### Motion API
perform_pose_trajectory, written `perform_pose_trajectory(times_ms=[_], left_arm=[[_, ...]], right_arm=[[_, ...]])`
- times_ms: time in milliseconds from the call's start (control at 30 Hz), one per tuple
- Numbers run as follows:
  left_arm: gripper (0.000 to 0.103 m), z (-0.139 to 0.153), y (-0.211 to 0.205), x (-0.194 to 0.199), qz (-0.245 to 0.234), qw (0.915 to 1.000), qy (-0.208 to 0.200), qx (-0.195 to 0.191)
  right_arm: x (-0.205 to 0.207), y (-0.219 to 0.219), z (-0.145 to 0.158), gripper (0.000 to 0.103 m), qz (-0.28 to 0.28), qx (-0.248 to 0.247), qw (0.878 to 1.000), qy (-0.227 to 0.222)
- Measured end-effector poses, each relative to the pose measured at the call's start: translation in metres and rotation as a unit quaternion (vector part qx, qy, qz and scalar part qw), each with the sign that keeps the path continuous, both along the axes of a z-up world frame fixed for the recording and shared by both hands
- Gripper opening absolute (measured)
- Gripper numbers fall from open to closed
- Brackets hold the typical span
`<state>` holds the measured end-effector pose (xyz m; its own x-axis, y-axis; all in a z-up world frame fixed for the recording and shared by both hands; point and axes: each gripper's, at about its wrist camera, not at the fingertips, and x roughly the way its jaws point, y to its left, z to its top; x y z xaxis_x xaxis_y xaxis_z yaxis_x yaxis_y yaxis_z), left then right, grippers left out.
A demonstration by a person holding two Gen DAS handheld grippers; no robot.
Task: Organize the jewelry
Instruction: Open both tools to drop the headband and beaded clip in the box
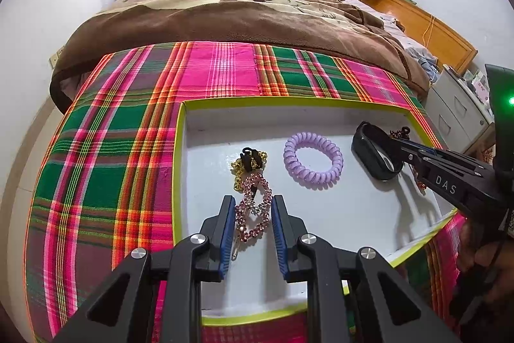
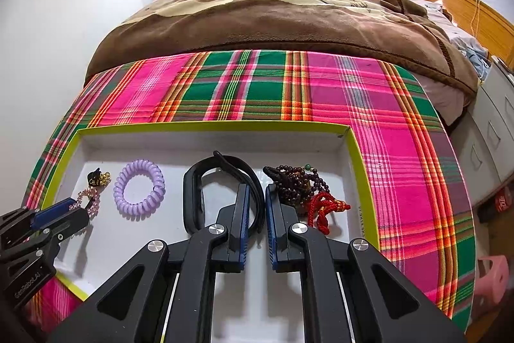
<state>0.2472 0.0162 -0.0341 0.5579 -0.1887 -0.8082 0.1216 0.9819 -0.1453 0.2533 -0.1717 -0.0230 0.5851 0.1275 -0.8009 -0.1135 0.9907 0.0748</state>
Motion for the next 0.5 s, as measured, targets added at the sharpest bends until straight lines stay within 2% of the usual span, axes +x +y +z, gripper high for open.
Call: perform_pose_trajectory(times_ms=[200,300,433,500], left_arm=[[0.023,0.002,-0.001,-0.002,0.001,1.0000,0.000,0.001],[0.028,0.007,-0.002,-0.007,-0.001,1.0000,-0.006,-0.001],[0.038,0.016,-0.002,-0.017,-0.005,0.9999,-0.016,-0.005],[0.038,0.022,-0.001,-0.025,-0.004,0.9997,-0.022,-0.005]], right_arm=[[-0.002,0.000,0.002,0.014,0.003,0.004,1.000,-0.003],[-0.006,0.000,0.004,0.018,0.008,0.005,1.000,-0.007],[-0.015,0.001,0.011,0.033,0.019,0.015,1.000,-0.017],[-0.023,0.001,0.016,0.035,0.025,0.019,0.999,-0.026]])
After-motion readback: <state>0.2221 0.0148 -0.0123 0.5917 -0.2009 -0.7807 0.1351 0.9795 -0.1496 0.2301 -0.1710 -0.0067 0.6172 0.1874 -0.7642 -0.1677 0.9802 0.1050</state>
